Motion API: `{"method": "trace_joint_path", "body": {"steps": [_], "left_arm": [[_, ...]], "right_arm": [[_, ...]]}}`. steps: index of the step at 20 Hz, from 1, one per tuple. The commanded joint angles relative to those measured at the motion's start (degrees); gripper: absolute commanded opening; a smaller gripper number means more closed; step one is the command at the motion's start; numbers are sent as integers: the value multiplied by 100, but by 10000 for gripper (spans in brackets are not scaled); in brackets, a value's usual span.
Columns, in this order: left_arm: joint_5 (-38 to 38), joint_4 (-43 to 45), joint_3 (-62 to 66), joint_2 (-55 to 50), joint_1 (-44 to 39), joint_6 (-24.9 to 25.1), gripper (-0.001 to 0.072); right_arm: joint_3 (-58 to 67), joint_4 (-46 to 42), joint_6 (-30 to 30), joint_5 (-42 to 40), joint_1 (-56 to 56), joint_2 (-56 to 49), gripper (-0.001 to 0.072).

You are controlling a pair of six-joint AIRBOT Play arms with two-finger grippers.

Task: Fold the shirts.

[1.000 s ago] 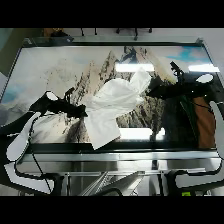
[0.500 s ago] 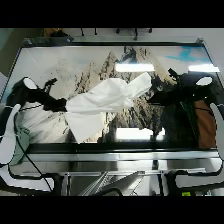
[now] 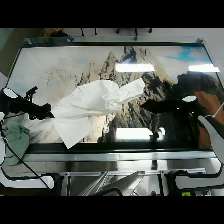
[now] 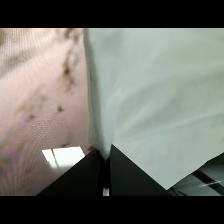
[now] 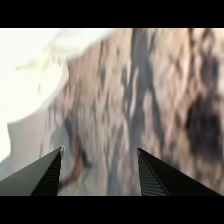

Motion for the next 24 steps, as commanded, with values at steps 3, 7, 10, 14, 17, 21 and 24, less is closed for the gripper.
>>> {"method": "trace_joint_path", "body": {"steps": [3, 7, 10, 14, 17, 21, 24], "left_arm": [[367, -81, -39, 7, 48, 175, 15], [413, -96, -39, 7, 48, 302, 16], [420, -98, -39, 7, 48, 365, 16], [535, -101, -39, 7, 48, 407, 16], [590, -136, -39, 7, 48, 457, 16], [658, -149, 50, 11, 48, 514, 16], [293, -581, 649, 118, 50, 522, 15]], "right_arm": [[52, 1871, -1259, -2352, 673, -632, 519], [546, 2127, -1296, -2514, 778, -1150, 421], [765, 2127, -1231, -2527, 835, -1399, 362], [798, 2129, -1231, -2564, 890, -1530, 362], [798, 2232, -1233, -2520, 1008, -1563, 212], [973, 2321, -1255, -2059, 1169, -1272, 17], [1123, 2243, -1255, -1893, 1152, -245, 16]]}}
